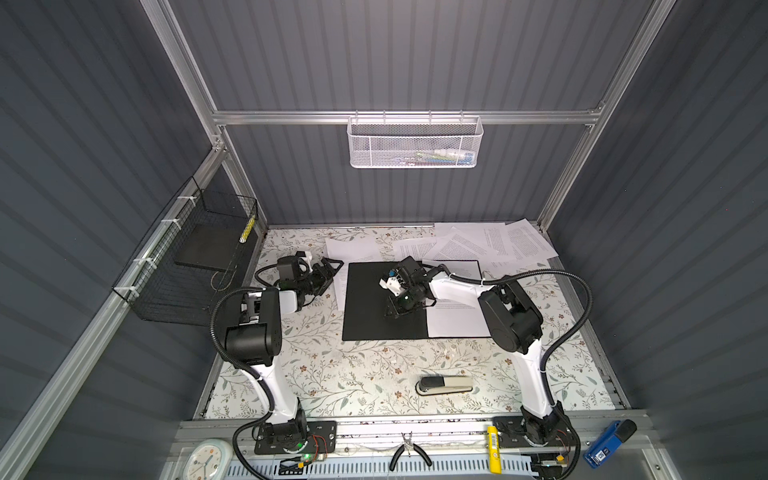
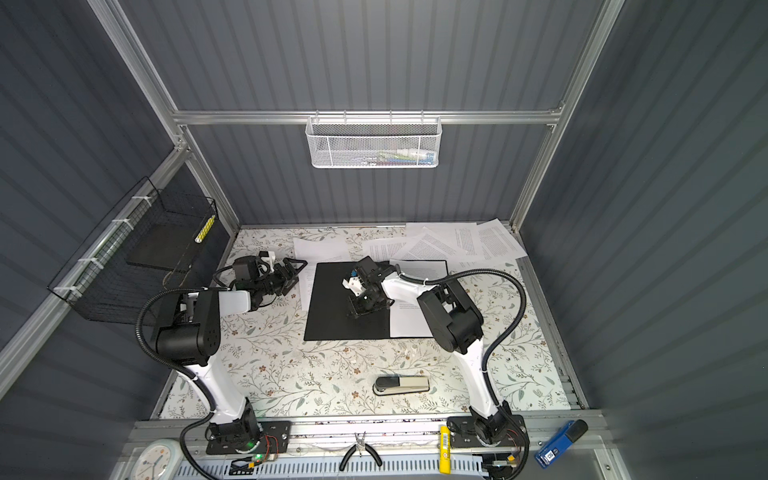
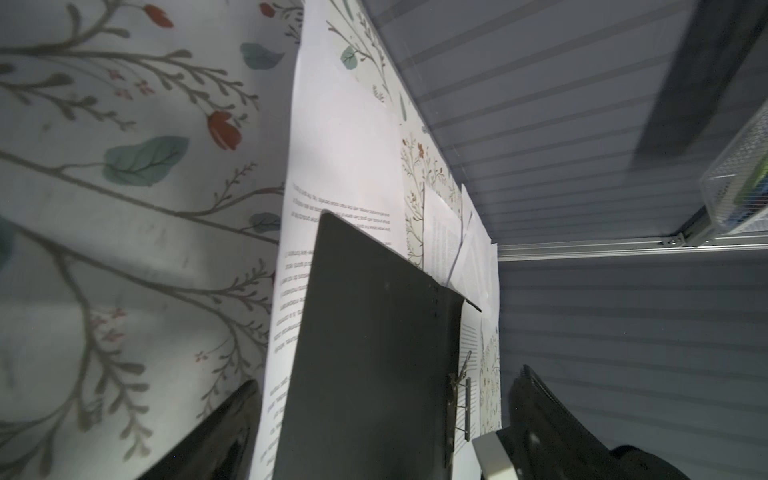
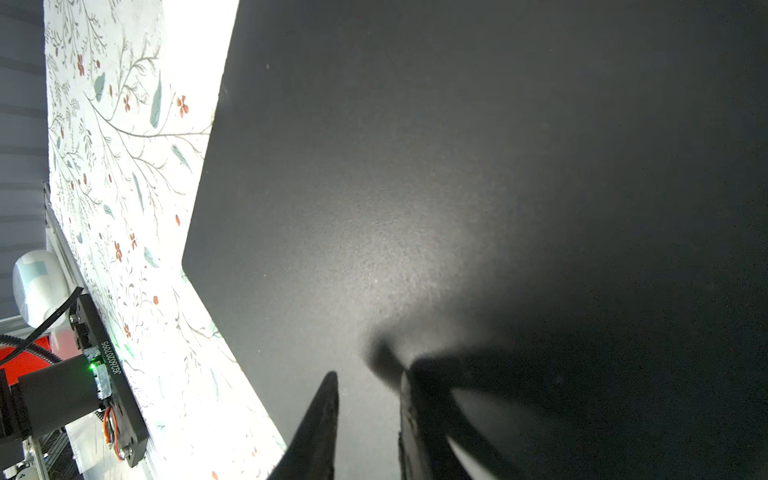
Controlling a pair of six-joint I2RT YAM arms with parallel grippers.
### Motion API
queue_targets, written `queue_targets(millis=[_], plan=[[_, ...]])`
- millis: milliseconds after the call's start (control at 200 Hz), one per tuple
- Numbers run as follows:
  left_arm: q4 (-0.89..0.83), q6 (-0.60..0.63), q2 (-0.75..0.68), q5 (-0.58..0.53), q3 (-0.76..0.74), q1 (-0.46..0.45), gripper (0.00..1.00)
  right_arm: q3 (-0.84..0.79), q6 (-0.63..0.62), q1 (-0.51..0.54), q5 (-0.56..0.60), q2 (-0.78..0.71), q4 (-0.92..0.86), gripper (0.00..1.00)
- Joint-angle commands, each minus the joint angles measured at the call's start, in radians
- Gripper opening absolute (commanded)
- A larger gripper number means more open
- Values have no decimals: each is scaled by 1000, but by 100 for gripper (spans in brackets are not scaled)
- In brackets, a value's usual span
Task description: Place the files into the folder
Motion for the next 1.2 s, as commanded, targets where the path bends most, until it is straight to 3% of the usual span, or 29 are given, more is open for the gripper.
queue_targets(millis=[0,380,660,906,956,1081,1191], plan=[[49,-17,0,40,5,-1,93,7,-12,11,-7,42,-49,27],[-252,215,48,-76,104,-41,82,9,-12,11,-27,43,-47,27],[-312,226,53,-135,108,-46,51,9,-10,11,-46,44,-43,27],[-446,246,53,-238,170,-46,14,-28,-9,9,-63,1,2,30],[-487,252,60,-257,197,-45,0,-58,-5,7,-64,-32,25,32],[-543,261,48,-278,243,-45,0,-161,12,-5,-54,-158,157,48],[-630,282,-25,-365,269,-46,0,-255,31,-31,-26,-280,236,62]])
